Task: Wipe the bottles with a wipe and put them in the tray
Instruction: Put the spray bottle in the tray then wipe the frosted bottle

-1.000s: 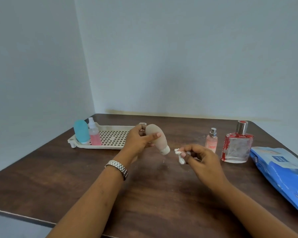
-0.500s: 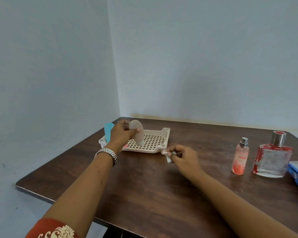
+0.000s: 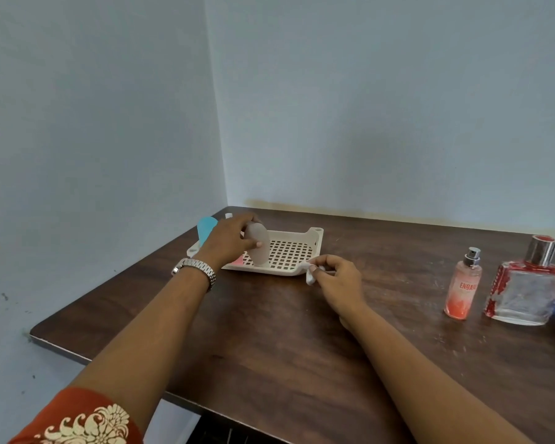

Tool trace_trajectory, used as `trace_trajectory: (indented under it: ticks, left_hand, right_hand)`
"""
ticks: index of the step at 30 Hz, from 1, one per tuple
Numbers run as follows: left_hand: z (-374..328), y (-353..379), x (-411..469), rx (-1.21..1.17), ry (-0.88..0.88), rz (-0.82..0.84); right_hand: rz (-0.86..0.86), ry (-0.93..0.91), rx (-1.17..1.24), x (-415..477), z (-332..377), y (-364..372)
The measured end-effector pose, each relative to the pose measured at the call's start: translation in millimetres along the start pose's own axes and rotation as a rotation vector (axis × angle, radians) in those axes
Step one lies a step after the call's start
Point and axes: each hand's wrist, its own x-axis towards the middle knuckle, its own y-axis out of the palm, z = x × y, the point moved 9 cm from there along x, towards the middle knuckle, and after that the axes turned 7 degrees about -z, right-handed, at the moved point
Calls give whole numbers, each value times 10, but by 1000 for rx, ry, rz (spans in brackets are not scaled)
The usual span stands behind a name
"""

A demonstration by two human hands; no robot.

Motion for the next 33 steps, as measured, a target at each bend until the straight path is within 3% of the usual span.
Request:
trace_trajectory:
  ticks: [10, 17, 26, 33]
  left_hand:
    - [-153, -81, 276, 486, 170, 184]
    - [-192, -18, 430, 594, 174, 310]
    - [-158, 25, 456, 565, 167, 317]
    - [-263, 33, 474, 706, 282, 280]
  right_hand:
    - [49, -48, -59, -32, 5, 65]
    - [92, -113, -115, -68, 83, 90]
    - [98, -120, -125, -51, 89, 64]
    - [97, -122, -122, -39, 79, 57]
